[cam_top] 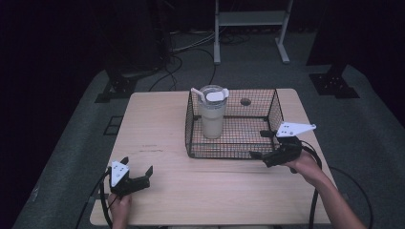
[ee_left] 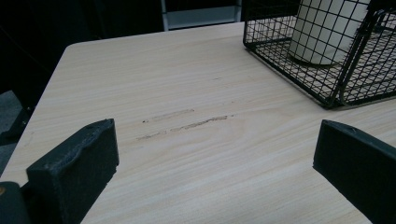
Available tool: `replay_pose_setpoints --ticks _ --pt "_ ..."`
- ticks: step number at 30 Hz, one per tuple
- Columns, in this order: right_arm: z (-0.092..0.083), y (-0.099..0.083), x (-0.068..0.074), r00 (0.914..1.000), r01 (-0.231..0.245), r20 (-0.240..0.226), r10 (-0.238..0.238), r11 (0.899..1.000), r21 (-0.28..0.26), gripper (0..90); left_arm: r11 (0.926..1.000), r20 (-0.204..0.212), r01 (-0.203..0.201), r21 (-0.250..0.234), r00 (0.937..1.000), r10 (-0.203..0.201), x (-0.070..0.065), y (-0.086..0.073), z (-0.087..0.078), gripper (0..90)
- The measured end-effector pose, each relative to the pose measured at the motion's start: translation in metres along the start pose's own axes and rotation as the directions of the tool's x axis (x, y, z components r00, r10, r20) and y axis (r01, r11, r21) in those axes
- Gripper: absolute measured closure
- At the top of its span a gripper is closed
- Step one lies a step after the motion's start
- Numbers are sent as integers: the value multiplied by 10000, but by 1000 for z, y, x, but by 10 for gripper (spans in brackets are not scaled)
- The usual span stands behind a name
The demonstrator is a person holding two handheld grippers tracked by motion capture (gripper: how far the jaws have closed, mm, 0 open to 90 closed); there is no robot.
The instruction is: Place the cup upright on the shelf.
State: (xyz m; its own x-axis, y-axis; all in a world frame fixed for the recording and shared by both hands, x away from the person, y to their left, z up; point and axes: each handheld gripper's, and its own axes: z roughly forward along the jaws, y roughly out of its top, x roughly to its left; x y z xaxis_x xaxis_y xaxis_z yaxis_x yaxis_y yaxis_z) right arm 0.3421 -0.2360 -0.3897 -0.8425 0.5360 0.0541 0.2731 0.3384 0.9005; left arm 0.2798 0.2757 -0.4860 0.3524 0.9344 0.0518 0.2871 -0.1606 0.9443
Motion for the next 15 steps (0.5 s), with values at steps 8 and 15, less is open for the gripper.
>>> replay_pose_setpoints --ticks 8,15 --pt "-7 -12 10 9999 132 -64 -133 9998 -140 83 10000 -21 25 16 10000 -25 0 0 0 0" --pt "-12 -21 16 9998 184 -92 -186 9997 -163 83 10000 -10 10 13 10000 -10 0 0 0 0"
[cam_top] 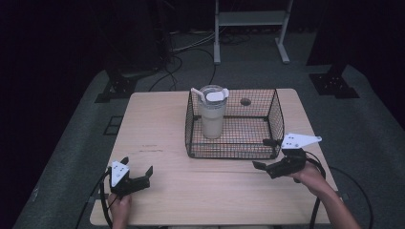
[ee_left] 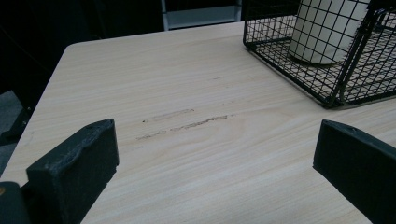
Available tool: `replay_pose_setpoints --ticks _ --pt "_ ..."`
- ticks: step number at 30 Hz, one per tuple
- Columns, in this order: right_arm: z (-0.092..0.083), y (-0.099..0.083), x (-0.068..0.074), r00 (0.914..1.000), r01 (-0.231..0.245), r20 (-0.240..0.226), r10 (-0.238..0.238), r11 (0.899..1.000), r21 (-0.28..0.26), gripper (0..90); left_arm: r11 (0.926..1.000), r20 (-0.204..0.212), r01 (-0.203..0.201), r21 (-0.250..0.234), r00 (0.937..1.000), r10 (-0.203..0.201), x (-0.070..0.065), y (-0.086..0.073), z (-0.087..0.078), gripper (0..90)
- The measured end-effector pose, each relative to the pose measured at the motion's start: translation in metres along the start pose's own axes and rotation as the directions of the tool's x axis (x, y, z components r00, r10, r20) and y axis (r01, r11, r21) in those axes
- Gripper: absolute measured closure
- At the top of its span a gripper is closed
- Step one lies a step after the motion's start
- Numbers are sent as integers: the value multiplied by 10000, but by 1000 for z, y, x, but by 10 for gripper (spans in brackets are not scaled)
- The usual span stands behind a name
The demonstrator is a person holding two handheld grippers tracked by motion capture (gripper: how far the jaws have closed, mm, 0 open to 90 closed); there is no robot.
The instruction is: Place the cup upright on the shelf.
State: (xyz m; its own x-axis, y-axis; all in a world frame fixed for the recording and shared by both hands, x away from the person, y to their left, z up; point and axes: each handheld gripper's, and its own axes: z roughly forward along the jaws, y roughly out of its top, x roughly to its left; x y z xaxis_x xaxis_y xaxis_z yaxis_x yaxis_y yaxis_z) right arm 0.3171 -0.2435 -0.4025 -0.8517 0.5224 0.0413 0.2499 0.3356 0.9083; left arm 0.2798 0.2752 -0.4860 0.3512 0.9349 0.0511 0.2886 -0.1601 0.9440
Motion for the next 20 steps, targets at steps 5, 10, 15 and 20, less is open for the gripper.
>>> replay_pose_setpoints --ticks 5,10,15,20 --pt "-4 -6 3 10000 21 62 -21 10000 16 83 10000 9 -10 -7 10000 10 0 0 0 0" --pt "-8 -13 5 9999 32 127 -32 10000 57 83 10000 10 -3 2 10000 3 0 0 0 0" --pt "-10 -25 10 9998 39 203 -41 10000 69 83 10000 5 -30 3 10000 30 -1 0 0 0" --pt "-11 -38 14 9997 -102 207 101 9999 61 83 10000 1 -31 21 10000 31 -1 0 0 0"
